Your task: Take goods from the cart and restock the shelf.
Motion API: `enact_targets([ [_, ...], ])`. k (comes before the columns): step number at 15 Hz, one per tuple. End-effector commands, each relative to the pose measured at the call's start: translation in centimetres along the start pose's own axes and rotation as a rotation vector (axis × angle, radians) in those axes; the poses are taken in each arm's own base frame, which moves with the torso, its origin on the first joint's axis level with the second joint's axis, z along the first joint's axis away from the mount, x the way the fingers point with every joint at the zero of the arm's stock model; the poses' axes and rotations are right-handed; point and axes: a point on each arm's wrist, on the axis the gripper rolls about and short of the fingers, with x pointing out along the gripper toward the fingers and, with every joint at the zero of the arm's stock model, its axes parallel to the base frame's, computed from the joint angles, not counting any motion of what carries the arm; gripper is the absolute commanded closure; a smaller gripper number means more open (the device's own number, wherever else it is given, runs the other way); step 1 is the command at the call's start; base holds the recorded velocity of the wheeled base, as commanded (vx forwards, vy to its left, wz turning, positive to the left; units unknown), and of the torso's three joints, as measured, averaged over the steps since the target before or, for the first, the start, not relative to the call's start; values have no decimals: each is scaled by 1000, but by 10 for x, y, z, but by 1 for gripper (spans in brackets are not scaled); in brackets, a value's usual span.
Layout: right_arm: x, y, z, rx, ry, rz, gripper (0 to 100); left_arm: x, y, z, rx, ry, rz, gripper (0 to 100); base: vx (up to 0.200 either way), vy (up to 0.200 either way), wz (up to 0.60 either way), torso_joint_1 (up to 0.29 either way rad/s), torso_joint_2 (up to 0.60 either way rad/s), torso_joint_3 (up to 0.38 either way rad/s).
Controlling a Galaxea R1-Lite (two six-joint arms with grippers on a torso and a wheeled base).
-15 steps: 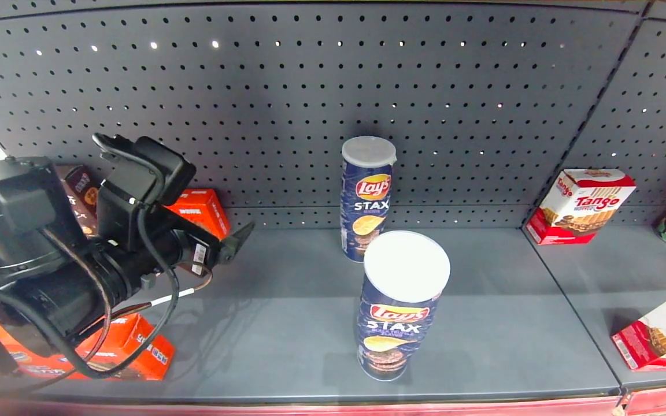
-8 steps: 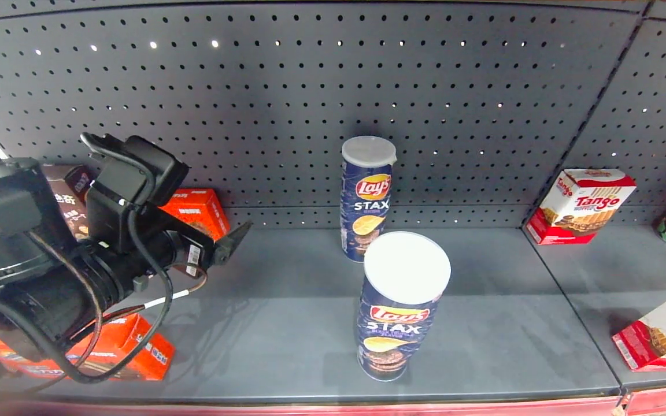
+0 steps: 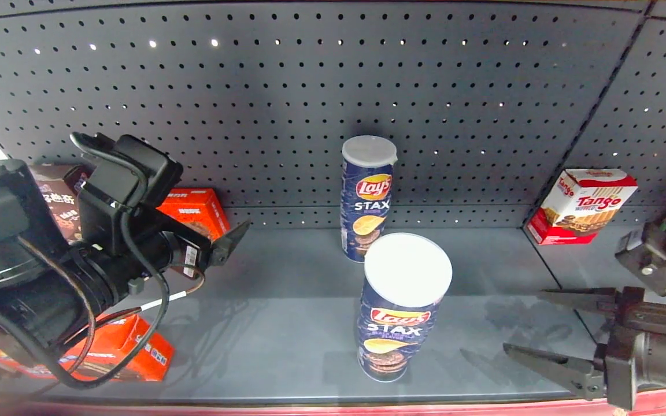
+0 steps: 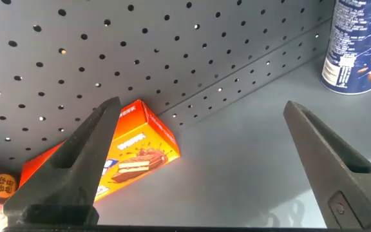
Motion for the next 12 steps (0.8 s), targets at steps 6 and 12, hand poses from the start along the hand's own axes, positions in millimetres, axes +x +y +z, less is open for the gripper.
enact_targets([
  [6, 49, 11, 7, -28, 83, 83, 0, 4, -1, -1, 1, 2, 0, 0, 0, 0, 0, 0, 0, 0],
  [12, 82, 16, 20, -46, 92, 117, 0, 1, 1, -3, -1, 5, 9, 0, 0, 0, 0, 0, 0, 0],
])
